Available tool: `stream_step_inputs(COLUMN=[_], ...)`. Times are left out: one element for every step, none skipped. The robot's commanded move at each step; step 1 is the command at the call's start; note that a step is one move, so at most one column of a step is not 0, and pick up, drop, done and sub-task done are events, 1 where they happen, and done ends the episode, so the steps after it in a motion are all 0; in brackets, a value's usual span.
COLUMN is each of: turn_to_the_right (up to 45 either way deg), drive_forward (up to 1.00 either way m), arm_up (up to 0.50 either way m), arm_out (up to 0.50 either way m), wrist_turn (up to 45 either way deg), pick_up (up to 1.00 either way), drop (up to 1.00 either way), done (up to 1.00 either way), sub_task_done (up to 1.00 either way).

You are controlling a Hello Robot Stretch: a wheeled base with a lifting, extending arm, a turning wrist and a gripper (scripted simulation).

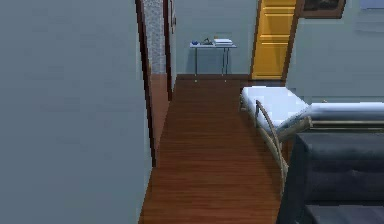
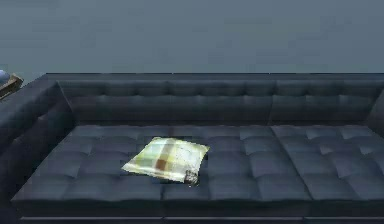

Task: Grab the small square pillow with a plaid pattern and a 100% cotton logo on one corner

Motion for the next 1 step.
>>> stream_step_inputs(turn_to_the_right=[0.0], drive_forward=[0.00], arm_up=[0.50], arm_out=[0.00], wrist_turn=[0.0], pick_up=[0.00], drop=[0.00], done=[0.00], sub_task_done=[0.00])
